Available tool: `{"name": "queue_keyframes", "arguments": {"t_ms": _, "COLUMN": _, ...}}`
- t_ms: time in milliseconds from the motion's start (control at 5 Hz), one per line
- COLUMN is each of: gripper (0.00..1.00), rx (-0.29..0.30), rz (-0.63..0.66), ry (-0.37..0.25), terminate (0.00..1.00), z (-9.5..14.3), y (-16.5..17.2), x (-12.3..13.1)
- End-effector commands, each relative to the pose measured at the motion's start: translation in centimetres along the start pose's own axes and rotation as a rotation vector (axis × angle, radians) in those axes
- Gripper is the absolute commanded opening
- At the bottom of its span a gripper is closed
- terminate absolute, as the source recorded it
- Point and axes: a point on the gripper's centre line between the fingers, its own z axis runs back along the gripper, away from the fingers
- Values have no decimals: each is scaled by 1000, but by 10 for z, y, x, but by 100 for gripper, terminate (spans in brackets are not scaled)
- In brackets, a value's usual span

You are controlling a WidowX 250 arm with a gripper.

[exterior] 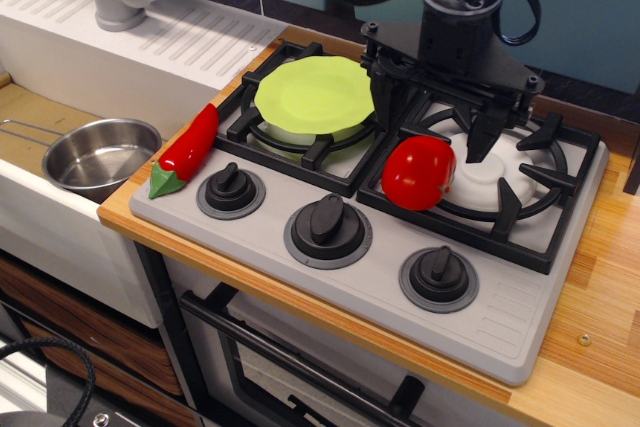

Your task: Put tomato on plate and redpepper in pot or pan in sink

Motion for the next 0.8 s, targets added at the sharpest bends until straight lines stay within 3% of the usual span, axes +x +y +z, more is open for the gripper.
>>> {"name": "queue_keyframes", "arguments": {"t_ms": 0, "gripper": 100, "rx": 0, "rz": 0, "ry": 0, "terminate": 0, "z": 0, "y": 0, "x": 0}}
{"name": "queue_keyframes", "arguments": {"t_ms": 600, "gripper": 100, "rx": -40, "rz": -38, "ry": -58, "terminate": 0, "z": -21, "y": 2, "x": 6}}
